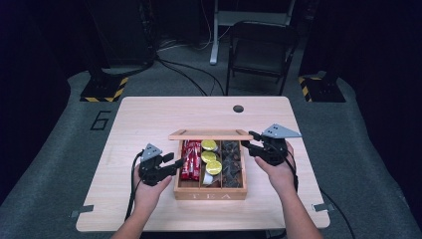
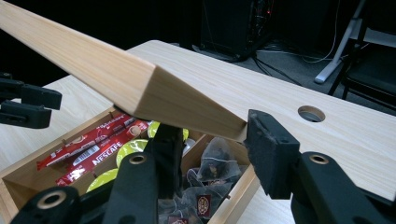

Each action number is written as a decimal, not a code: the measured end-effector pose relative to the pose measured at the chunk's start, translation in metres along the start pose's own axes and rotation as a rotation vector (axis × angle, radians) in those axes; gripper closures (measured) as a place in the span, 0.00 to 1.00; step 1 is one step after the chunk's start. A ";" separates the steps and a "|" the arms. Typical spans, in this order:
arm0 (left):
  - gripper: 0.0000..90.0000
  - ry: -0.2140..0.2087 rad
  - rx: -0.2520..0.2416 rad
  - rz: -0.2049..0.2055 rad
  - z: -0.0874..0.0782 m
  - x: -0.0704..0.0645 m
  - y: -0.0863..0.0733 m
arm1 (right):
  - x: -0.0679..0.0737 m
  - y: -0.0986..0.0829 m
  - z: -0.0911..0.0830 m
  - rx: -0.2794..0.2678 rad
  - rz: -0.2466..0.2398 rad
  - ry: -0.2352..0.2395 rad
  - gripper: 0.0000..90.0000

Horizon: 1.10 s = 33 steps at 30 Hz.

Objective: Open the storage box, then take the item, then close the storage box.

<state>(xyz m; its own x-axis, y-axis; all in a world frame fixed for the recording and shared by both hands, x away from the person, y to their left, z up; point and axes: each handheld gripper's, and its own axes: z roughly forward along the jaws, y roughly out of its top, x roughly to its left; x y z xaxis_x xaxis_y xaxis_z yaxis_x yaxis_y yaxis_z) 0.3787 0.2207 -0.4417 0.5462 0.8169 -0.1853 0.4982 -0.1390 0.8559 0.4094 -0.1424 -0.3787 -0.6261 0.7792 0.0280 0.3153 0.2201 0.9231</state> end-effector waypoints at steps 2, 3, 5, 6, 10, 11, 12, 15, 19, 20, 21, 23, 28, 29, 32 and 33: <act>0.55 -0.007 0.005 -0.003 0.003 -0.002 -0.001 | 0.000 0.000 0.000 0.001 -0.001 0.002 0.63; 0.55 -0.010 0.008 -0.001 0.004 -0.003 -0.002 | 0.000 0.000 0.000 0.000 -0.001 0.001 0.63; 0.55 -0.008 0.014 0.002 0.007 -0.004 -0.003 | 0.000 0.000 0.000 0.000 0.000 0.000 0.63; 0.55 -0.012 0.017 0.001 0.008 -0.005 -0.004 | 0.000 0.000 0.000 0.000 0.000 0.000 0.63; 0.56 -0.009 0.020 0.003 0.012 -0.006 -0.005 | 0.000 0.000 0.000 0.001 -0.004 0.002 0.63; 0.56 -0.012 0.020 0.001 0.013 -0.006 -0.005 | 0.000 0.000 0.000 0.001 -0.004 0.003 0.63; 0.56 -0.004 0.015 -0.001 0.014 -0.007 -0.005 | -0.001 0.000 0.000 0.002 -0.008 0.006 0.63; 0.56 -0.002 0.013 -0.006 0.018 -0.008 -0.006 | -0.001 0.001 0.000 0.003 -0.006 0.004 0.63; 0.57 0.004 0.016 -0.008 0.021 -0.007 -0.006 | -0.001 0.001 0.000 0.000 -0.004 0.006 0.63; 0.57 0.004 0.018 -0.008 0.021 -0.007 -0.006 | -0.001 0.001 0.001 -0.001 -0.002 0.004 0.63; 0.57 0.007 0.017 -0.011 0.022 -0.007 -0.007 | -0.001 0.001 0.001 0.000 -0.006 0.006 0.63; 0.57 0.009 0.018 -0.012 0.023 -0.007 -0.007 | -0.001 0.001 0.001 -0.003 -0.001 0.004 0.63; 0.58 0.012 0.008 -0.029 0.027 -0.005 -0.007 | 0.000 0.000 0.000 0.002 -0.002 0.002 0.63; 0.58 0.009 0.011 -0.029 0.027 -0.004 -0.007 | 0.000 0.000 0.000 0.003 -0.002 0.002 0.63; 0.58 0.009 0.003 -0.036 0.030 -0.006 -0.007 | 0.000 0.000 0.000 0.004 0.000 0.000 0.63; 0.58 0.008 -0.001 -0.038 0.031 -0.007 -0.007 | 0.000 0.000 0.000 0.004 -0.001 0.000 0.63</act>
<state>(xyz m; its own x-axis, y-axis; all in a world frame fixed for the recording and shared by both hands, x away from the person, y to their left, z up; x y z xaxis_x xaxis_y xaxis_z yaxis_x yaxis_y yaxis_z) 0.3925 0.1988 -0.4617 0.5213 0.8260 -0.2143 0.5182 -0.1069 0.8485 0.4091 -0.1422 -0.3791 -0.6260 0.7794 0.0274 0.3175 0.2227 0.9218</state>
